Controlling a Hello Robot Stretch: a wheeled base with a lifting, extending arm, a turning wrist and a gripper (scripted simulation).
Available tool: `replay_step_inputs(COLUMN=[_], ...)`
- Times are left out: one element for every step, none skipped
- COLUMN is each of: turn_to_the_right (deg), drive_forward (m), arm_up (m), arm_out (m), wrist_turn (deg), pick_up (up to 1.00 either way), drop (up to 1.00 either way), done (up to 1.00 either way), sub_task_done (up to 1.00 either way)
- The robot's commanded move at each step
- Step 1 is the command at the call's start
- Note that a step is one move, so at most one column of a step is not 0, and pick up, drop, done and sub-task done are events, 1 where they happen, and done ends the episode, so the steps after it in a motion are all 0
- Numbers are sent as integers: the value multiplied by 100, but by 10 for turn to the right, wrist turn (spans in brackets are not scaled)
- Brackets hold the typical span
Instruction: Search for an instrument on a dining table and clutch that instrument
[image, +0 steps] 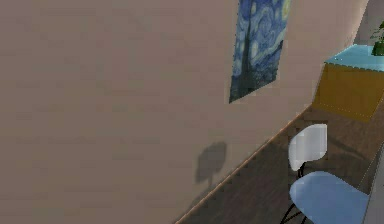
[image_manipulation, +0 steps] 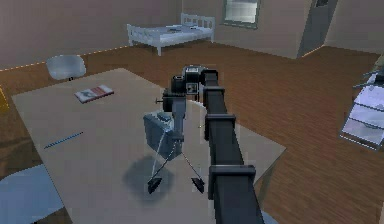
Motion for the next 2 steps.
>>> replay_step_inputs(turn_to_the_right=[0, 0], drive_forward=[0, 0], arm_up=[0, 0], arm_out=[0, 0], wrist_turn=[450, 450], pick_up=[0, 0], drop=[0, 0], done=[0, 0], sub_task_done=[0, 0])
